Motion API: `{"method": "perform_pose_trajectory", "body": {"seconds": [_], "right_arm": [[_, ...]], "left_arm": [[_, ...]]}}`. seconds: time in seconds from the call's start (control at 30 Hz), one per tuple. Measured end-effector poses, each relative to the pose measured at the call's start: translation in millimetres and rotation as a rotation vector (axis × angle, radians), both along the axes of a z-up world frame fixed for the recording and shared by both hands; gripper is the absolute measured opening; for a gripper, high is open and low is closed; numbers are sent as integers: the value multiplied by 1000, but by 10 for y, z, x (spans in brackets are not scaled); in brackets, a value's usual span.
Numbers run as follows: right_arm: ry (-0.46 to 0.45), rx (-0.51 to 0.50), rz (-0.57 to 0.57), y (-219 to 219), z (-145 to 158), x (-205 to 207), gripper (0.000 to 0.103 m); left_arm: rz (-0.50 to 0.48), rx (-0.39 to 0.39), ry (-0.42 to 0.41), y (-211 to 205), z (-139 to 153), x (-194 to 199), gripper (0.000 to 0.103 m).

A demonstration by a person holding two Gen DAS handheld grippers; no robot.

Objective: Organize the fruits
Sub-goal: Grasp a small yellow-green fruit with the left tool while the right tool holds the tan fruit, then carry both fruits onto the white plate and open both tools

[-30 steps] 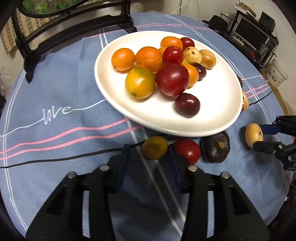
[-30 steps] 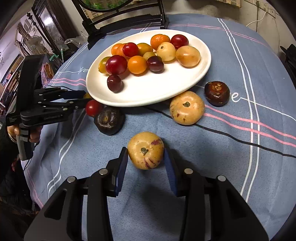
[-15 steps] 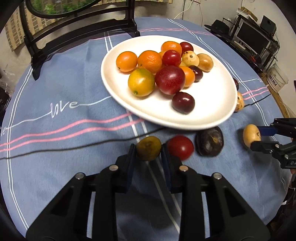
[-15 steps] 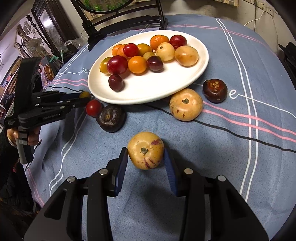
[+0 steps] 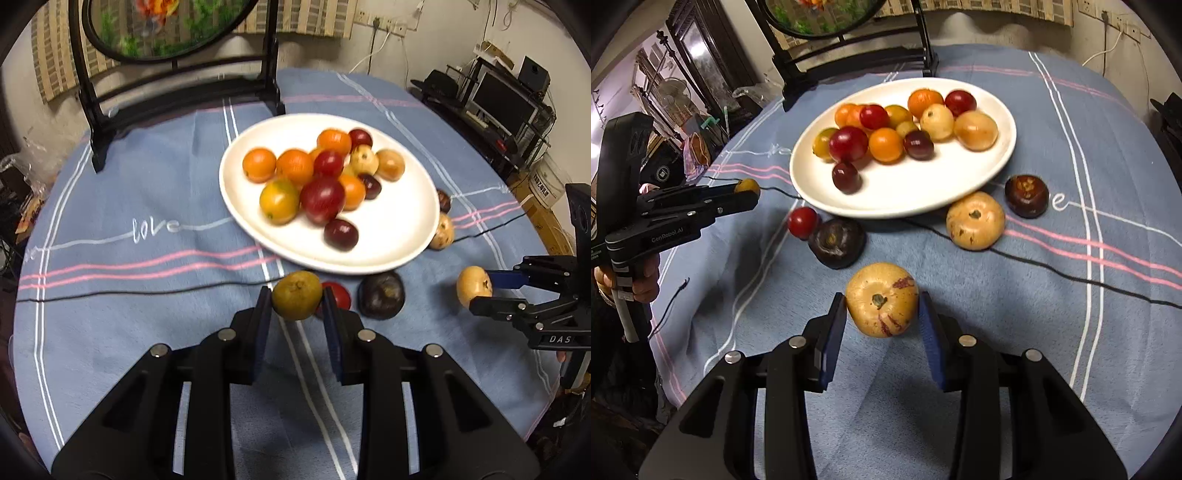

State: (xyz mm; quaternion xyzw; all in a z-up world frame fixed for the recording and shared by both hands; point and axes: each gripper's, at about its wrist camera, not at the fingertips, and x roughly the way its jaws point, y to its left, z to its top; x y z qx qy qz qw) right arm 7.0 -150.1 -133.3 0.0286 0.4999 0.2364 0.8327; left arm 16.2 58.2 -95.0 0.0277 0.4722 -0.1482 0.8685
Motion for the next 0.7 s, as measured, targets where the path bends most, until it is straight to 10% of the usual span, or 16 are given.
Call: {"method": "perform_pose_trajectory", "body": {"seconds": [0.7], "right_arm": [[-263,76,12,-40,1142,587,40]], "left_arm": [[43,25,-109,-531,769,562,28]]}}
